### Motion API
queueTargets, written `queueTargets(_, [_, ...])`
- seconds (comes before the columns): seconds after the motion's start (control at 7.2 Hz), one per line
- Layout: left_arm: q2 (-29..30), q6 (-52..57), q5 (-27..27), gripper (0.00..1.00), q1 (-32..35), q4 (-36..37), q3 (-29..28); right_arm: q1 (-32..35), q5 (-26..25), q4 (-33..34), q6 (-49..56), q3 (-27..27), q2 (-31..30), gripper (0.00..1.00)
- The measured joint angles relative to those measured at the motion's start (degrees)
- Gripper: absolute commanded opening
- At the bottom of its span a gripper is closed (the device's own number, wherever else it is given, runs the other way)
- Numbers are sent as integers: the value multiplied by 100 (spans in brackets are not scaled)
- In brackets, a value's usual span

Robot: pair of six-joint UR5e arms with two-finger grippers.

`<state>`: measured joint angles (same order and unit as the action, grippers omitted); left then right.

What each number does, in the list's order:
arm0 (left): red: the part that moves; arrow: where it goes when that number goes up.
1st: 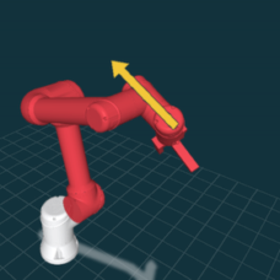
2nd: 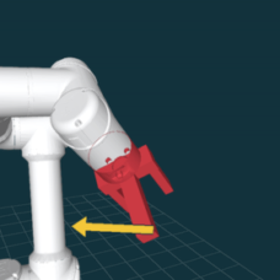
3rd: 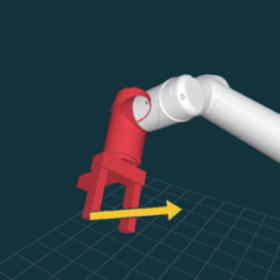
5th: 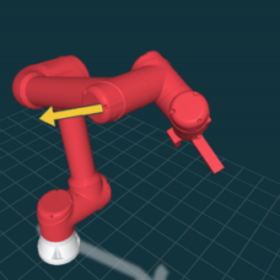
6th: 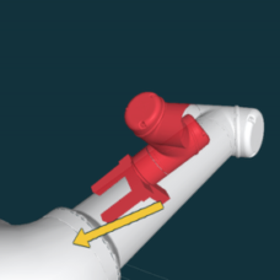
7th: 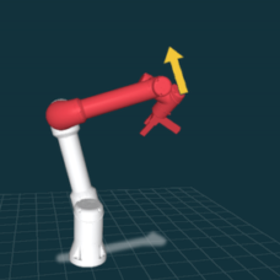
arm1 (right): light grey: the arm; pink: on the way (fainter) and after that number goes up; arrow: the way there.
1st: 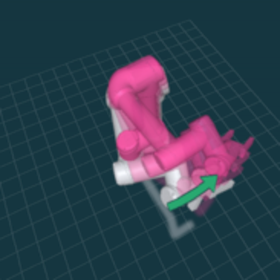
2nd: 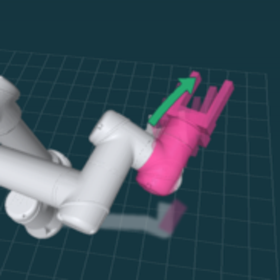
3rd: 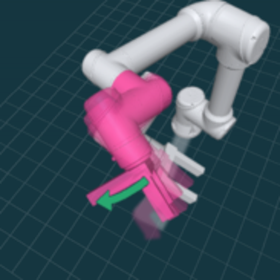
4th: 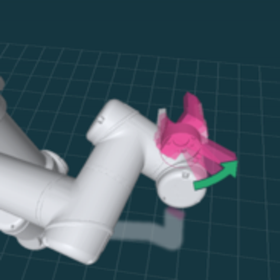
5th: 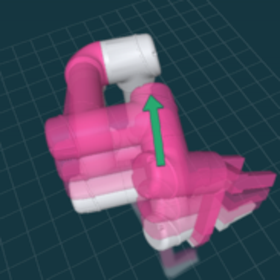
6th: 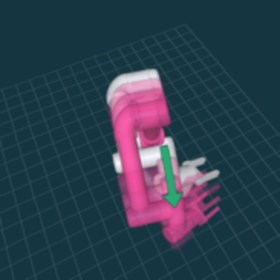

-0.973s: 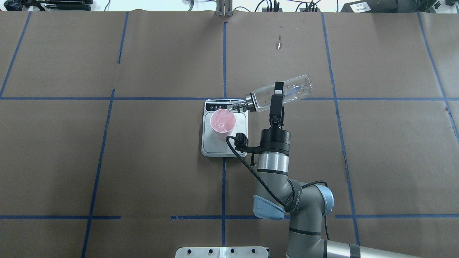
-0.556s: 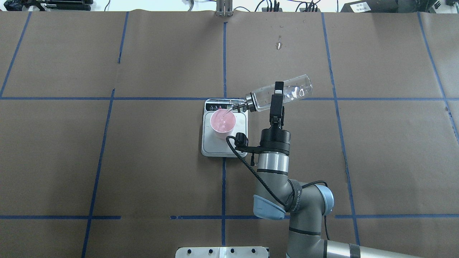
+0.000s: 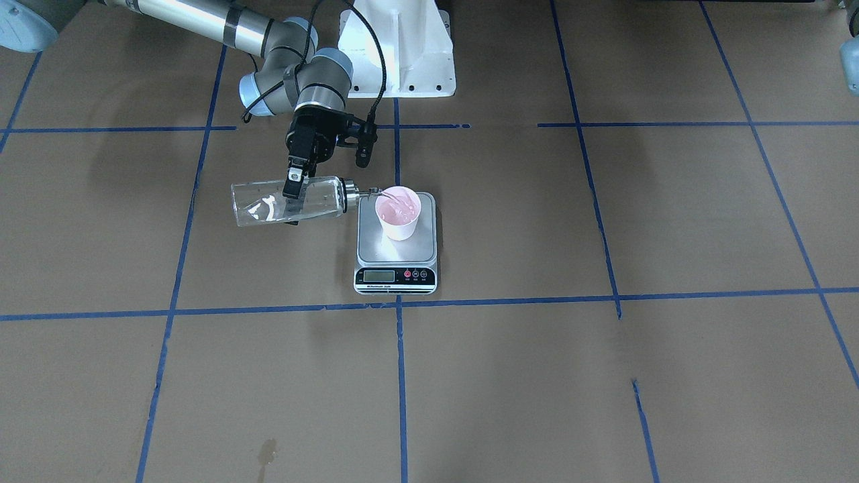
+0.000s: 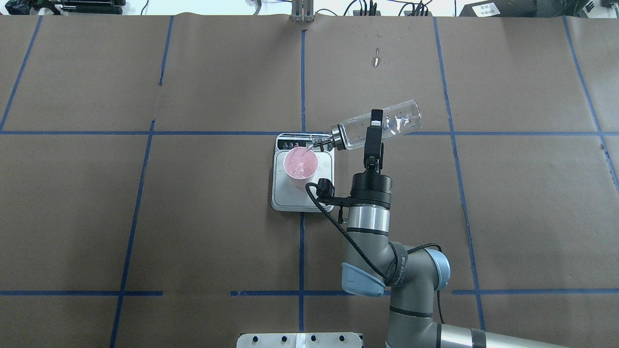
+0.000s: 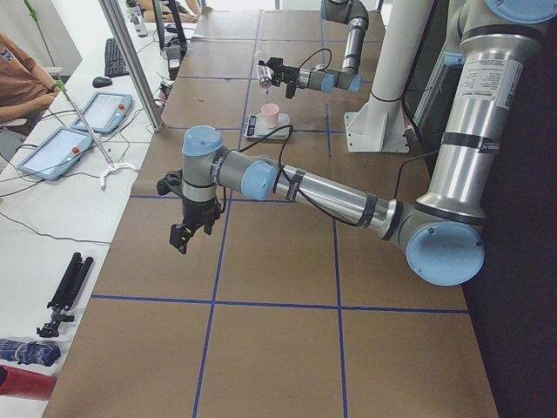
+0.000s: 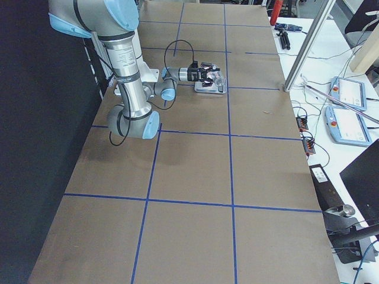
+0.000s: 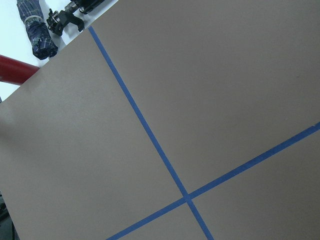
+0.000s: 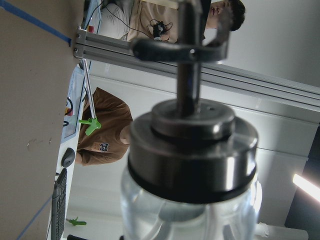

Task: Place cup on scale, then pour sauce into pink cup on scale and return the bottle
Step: 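Hold the bottle tilted over the pink cup with the right gripper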

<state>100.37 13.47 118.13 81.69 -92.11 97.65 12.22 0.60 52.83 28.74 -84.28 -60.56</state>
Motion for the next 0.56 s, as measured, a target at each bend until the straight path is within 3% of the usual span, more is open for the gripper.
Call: queueTargets(0.56, [0,6,0,100,5,0,0,7,33,-32,-58,-35,9,0])
